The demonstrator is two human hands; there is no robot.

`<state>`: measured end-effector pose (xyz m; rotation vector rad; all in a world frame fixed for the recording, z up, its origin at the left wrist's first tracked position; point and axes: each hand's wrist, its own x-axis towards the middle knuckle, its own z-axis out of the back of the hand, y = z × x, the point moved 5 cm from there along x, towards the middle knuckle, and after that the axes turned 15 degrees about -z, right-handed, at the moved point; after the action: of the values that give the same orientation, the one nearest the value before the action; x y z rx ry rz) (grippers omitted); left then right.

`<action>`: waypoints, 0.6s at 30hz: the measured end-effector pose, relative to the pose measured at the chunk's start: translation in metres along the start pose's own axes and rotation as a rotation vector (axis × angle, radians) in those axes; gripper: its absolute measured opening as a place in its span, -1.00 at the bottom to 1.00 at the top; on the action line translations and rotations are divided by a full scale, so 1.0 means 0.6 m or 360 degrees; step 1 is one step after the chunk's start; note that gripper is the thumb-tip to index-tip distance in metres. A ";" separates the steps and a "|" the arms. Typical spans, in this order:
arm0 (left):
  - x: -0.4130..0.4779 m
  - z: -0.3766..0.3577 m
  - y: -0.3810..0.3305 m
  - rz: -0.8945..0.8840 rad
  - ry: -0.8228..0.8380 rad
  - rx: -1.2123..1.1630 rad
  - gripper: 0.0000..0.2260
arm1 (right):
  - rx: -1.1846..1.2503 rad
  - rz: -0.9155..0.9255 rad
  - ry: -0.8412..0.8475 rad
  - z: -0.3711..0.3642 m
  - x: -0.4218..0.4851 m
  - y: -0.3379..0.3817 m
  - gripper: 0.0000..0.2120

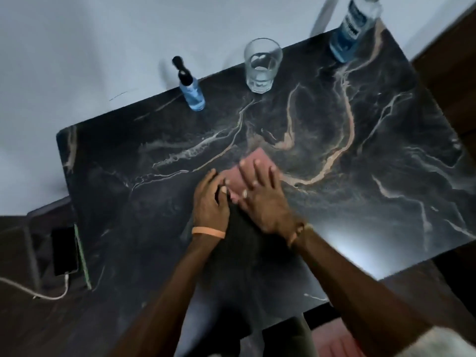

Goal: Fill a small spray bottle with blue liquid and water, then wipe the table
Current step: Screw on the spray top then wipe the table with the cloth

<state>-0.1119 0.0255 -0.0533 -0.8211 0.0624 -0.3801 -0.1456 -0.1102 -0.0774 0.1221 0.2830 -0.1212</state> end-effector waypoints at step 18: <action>-0.141 0.186 0.194 0.0273 -0.0126 0.0409 -0.71 | -0.0002 0.0059 -0.0175 -0.029 0.011 0.206 -0.55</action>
<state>-0.1329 0.2059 -0.0692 -0.5713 0.0097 -0.1885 -0.1273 0.0135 -0.0834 0.1190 0.1710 -0.0908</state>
